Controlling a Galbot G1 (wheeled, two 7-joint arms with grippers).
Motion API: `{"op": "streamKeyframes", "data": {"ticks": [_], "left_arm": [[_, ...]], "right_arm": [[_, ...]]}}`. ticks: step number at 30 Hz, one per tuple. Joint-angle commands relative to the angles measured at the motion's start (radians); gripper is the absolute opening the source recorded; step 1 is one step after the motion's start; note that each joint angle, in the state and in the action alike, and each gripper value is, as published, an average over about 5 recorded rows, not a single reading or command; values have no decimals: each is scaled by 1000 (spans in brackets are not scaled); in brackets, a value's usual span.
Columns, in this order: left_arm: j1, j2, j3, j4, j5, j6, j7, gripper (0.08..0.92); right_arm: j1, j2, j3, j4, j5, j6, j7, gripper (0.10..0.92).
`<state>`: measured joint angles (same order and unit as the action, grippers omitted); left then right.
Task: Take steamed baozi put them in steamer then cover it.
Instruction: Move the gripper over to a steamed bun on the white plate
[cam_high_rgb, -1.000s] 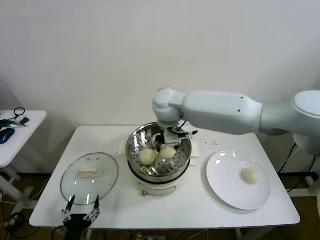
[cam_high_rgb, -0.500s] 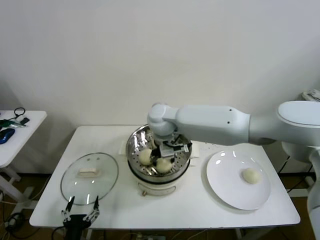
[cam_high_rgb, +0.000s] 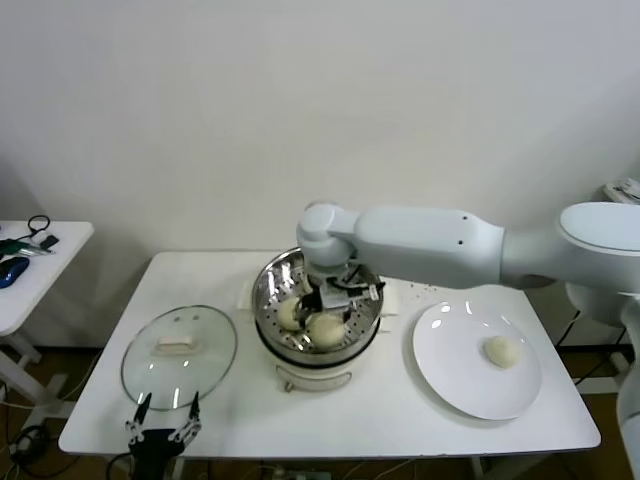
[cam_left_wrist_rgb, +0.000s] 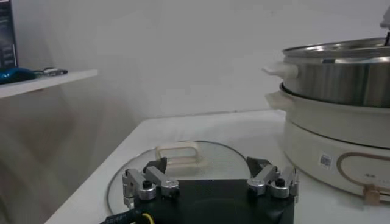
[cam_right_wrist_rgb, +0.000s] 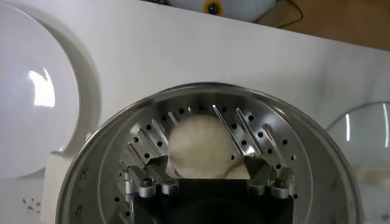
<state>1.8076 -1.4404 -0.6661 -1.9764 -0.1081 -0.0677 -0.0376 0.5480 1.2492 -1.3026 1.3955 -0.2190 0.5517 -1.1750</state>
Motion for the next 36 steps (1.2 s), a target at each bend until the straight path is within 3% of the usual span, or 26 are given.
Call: {"op": "streamKeyframes", "data": {"ticks": [1,5,9,15,26,36], "left_arm": [[3,5,-3,-13,5,2,1,823],[3,13,-5,-23,6,4,2,823],[1,18,-4,-25,6,4,3,823],[1,25,-6,-24,1,3,3,823],[4,24,-14,-26,1,4,3,823],[9,23,-18,-37,10,9,3,823]], "right_arm": [[140,-154,-21,-9,118,-175,91,823],[281,-271,-174,13,313,-424,195,823],[309,-382,-217,30,513,-664,201,823],[238,-556,-188,52,621,-860,207,823],[-139,-769,26,-5,385,-809,96,823],[-513,-801,356,-131,233,-745,66,823]]}}
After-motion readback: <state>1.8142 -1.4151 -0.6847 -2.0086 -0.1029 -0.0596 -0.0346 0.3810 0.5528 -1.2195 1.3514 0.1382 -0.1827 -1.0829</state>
